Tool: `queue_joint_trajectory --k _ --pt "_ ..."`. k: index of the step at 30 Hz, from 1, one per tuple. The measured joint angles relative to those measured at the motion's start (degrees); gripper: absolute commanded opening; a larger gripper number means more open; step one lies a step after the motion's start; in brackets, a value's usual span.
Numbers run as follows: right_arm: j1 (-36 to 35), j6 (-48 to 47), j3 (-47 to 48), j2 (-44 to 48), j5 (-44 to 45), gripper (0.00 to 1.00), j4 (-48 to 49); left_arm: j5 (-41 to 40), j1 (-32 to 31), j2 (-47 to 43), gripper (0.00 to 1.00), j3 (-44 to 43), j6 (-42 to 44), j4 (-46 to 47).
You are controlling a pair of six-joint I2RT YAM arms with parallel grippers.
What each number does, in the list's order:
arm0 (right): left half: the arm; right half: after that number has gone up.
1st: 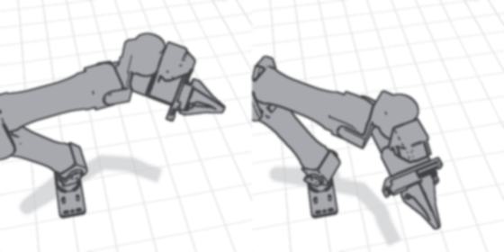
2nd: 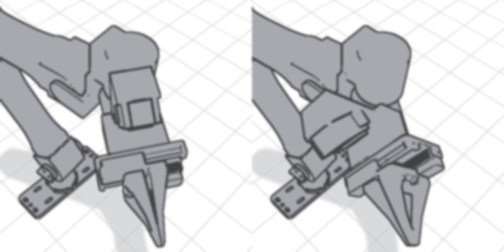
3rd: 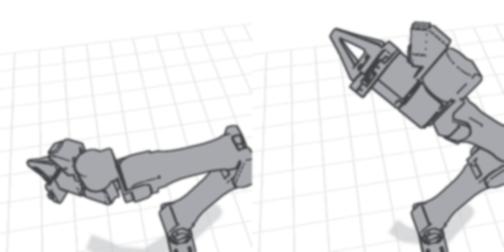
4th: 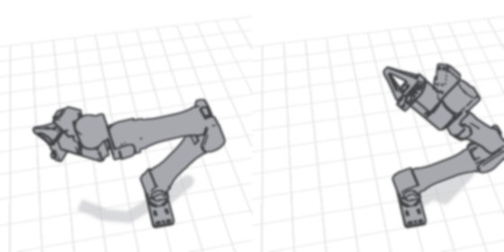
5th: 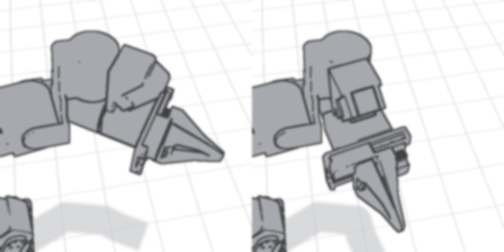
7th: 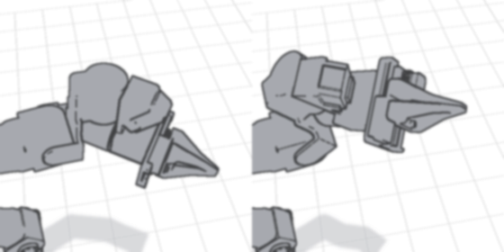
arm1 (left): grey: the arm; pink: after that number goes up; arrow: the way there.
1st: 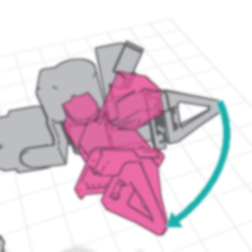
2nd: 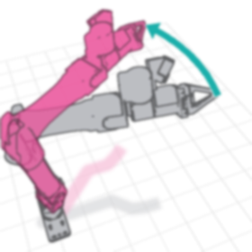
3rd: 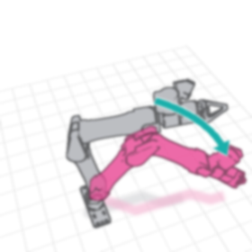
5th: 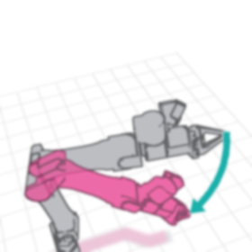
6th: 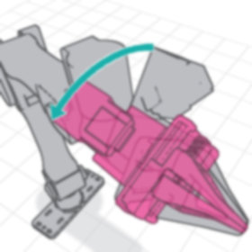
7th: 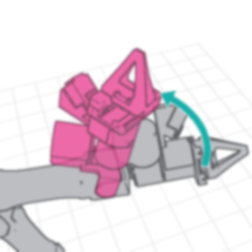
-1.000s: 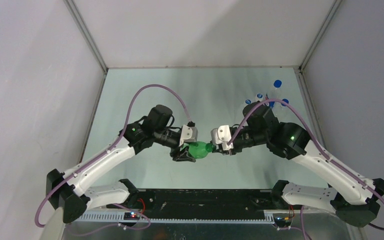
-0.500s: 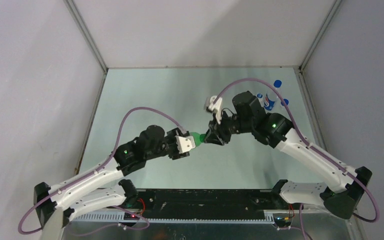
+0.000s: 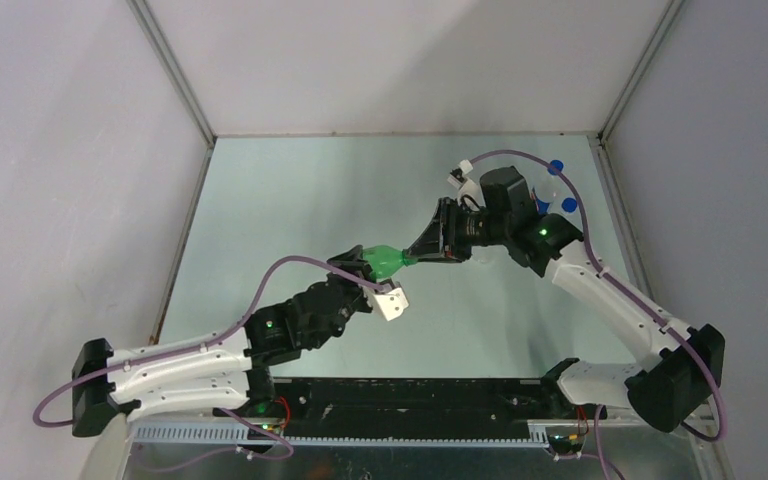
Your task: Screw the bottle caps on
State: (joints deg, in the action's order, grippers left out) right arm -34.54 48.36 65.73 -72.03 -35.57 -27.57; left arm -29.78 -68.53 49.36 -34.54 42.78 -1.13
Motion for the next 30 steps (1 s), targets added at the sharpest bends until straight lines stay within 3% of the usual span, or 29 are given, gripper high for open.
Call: queue_joint_trajectory --k 7,11,16,22,30 --pt "0.26 -1.22 -0.07 1.81 0.7 0.57 2.64 1.86 0.87 -1.7 0.0 0.17 -0.92 1.44" --pt "0.17 -9.18 -0.07 4.85 1.66 0.66 5.75 11.08 5.33 -4.2 0.0 0.02 -4.11 -0.81" --pt "0.22 -25.24 -0.07 11.45 0.22 0.67 7.08 27.41 15.26 -5.11 0.0 -2.29 -8.83 -7.89" --pt "-2.27 -51.25 -0.04 18.71 -4.39 0.65 3.41 50.64 26.05 -1.95 0.0 -8.39 -13.4 -14.64" --pt "-8.98 -79.06 -0.04 20.79 -5.6 0.57 -6.12 71.93 29.24 7.06 0.0 -16.68 -14.36 -21.77"
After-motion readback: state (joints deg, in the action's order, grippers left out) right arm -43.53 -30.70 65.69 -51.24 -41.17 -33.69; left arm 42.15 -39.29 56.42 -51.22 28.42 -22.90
